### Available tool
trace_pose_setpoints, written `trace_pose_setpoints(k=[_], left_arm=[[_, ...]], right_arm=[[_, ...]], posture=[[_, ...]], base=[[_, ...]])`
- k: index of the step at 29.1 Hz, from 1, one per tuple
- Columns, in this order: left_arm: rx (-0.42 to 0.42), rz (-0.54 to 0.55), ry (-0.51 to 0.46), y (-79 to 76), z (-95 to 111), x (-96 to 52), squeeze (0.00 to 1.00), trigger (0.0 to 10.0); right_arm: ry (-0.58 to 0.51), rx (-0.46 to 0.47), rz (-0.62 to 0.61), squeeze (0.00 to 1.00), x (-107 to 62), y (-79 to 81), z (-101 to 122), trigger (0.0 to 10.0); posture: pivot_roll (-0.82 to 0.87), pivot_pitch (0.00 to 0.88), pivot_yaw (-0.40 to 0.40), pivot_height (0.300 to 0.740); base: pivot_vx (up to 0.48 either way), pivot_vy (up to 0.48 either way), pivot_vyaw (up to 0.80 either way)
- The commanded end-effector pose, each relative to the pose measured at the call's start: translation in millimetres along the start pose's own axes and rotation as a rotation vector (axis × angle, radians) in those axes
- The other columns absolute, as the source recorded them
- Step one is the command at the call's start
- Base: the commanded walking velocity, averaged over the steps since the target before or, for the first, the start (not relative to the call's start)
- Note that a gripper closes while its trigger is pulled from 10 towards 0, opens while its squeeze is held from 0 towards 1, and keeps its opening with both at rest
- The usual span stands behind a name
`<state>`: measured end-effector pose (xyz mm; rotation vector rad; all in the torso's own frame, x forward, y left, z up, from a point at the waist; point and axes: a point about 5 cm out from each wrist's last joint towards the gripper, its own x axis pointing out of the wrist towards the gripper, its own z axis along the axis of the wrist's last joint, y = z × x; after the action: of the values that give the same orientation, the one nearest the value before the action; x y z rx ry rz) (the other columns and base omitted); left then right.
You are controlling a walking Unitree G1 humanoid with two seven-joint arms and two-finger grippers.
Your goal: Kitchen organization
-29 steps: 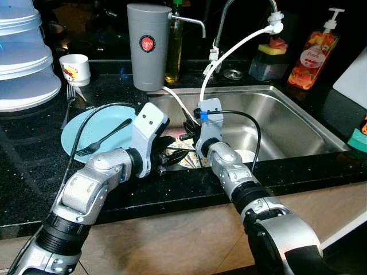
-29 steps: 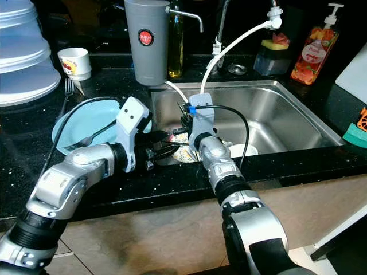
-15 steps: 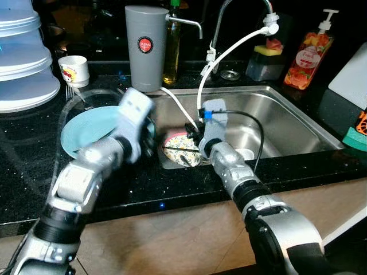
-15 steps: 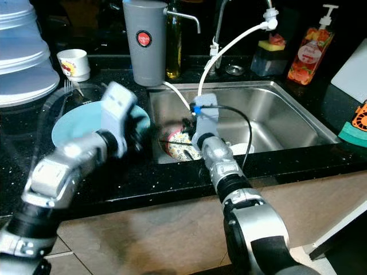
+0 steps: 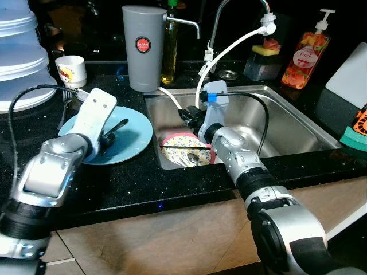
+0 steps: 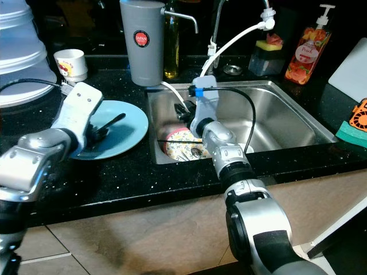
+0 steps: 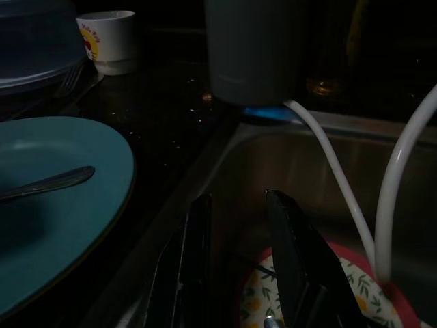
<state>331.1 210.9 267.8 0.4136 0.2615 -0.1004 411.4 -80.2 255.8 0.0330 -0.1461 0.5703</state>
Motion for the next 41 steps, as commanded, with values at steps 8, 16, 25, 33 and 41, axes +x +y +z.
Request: trace_pose_setpoints(k=[8,16,25,33,41], left_arm=[[-0.175,-0.158,0.15,-1.0,-24.1,0.4,0.0,10.0],[-0.078,-0.172,0.232,3.2,-43.4,7.4,0.0,5.6],[-0.034,-0.18,0.233,6.3,-45.1,9.4,0.0,0.0],[-0.052,-0.197,0.248,5.4,-51.3,10.5,0.0,0.0],[-0.042,-0.117,0.164,16.0,-39.8,13.2,0.0,0.0]], right_arm=[[0.083,-0.061,0.09,0.0,-3.4,5.4,-2.6,10.0],[0.086,-0.035,0.117,0.0,-3.6,10.2,-1.3,10.0],[0.097,-0.01,0.107,0.0,-6.1,9.6,-3.1,10.0],[0.104,-0.002,0.103,0.0,-6.9,9.7,-3.6,10.0],[0.099,0.011,0.084,0.0,-6.6,8.8,-2.7,10.0]], posture=[[-0.02,0.096,-0.06,0.74],[-0.02,0.085,-0.054,0.74],[-0.02,0.075,-0.052,0.74],[-0.02,0.077,-0.055,0.74],[-0.02,0.083,-0.058,0.74]], base=[[0.0,0.0,0.0],[0.0,0.0,0.0],[0.0,0.0,0.0],[0.0,0.0,0.0],[0.0,0.0,0.0]])
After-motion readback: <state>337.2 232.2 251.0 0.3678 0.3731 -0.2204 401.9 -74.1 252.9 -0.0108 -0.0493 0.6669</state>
